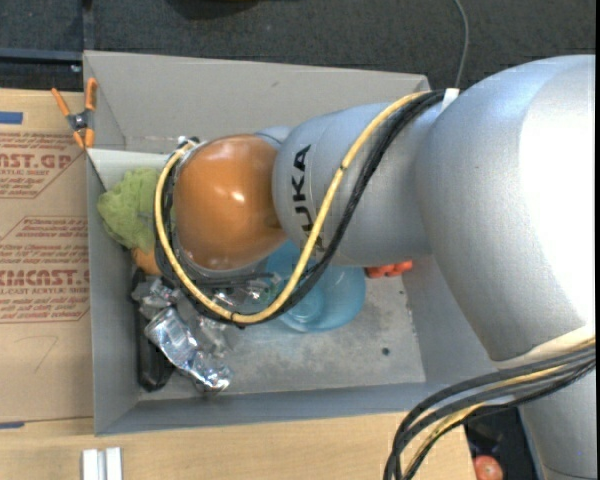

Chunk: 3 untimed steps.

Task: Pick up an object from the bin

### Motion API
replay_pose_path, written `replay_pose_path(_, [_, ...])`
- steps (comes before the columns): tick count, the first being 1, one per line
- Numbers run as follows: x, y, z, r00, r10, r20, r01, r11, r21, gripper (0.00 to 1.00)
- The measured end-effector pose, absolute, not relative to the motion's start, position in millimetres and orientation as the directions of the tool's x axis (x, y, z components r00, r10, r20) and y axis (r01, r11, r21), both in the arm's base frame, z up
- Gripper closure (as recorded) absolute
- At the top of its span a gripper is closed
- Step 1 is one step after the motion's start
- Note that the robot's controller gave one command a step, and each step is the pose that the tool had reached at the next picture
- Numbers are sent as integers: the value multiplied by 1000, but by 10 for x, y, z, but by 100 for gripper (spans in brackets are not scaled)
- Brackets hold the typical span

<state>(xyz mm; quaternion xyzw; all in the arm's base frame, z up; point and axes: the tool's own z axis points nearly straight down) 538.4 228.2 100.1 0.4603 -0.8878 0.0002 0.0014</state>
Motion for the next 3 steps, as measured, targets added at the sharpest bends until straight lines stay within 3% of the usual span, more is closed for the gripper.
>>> replay_pose_path(1, [5568,2423,730,-518,-855,-13,-855,518,-2,0])
replay_pose_path(2, [5627,2321,766,-376,-926,-18,-926,377,-6,100])
replay_pose_path(3, [5632,2309,766,-366,-930,-18,-931,366,-6,100])
